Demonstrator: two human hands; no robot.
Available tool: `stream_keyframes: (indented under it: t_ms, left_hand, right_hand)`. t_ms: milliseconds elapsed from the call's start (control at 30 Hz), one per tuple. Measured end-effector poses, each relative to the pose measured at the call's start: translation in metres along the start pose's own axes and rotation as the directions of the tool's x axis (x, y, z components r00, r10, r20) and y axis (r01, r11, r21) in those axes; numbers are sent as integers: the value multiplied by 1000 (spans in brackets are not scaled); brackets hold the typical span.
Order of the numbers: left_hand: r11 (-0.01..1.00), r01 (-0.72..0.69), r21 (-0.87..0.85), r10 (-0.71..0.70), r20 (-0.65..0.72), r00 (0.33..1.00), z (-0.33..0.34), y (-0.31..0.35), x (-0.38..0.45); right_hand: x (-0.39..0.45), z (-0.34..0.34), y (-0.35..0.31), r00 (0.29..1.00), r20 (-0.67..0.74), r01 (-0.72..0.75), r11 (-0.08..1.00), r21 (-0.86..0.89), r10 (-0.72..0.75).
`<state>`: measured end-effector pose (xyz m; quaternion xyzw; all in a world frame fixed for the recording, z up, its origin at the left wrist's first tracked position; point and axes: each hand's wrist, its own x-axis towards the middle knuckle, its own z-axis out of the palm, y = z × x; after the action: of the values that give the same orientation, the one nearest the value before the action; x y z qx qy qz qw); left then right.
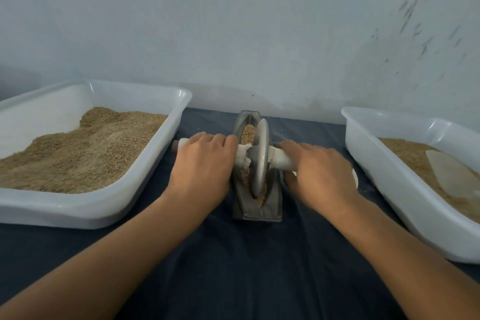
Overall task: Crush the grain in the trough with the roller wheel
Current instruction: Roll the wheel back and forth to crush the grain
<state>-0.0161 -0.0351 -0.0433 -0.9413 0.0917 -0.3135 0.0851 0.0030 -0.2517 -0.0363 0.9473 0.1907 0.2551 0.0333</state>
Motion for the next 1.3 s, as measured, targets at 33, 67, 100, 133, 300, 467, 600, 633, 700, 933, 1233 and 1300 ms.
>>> stream_keyframes:
  t_ms: [33,67,100,133,300,467,600,633,700,933,1233,1300]
  left_hand:
    - [1000,-1,10,1,15,1000,4,0,4]
    - [1000,4,17,-4,33,999,8,-1,8]
    - [1000,11,22,-12,48,999,12,-2,14]
    - [999,18,26,-20,61,998,17,-3,19]
    - [997,76,28,-78,109,991,37,-9,36]
    - [995,102,-9,-99,166,981,54,-16,61]
    - [995,104,6,-103,199,975,63,-18,88]
    - [996,91,3,-89,202,975,64,-19,93]
    - [998,67,-6,-64,200,978,67,-22,101]
    - [998,63,17,-65,180,981,73,-25,103]
    - [997,56,60,-66,180,982,52,-15,77]
    - [997,58,53,-66,169,983,45,-12,68]
  right_hand:
    - [4,3,1,1000,16,-3,1000,8,3]
    - [9,7,3,1000,30,-7,1000,18,7]
    - [14,10,4,999,40,-11,1000,28,10]
    - [21,14,6,999,49,-16,999,35,14]
    - [53,32,16,996,85,4,998,64,-10]
    - [85,47,26,993,122,-10,998,60,2]
    - [113,57,38,968,252,-8,997,73,-11]
    - [120,58,40,957,288,-6,996,87,-20]
    - [130,58,44,935,352,-6,992,124,-39]
    - [131,58,46,931,365,-31,989,145,-25]
    - [90,48,32,976,217,-58,990,132,28]
    - [82,45,29,979,202,-60,989,133,32]
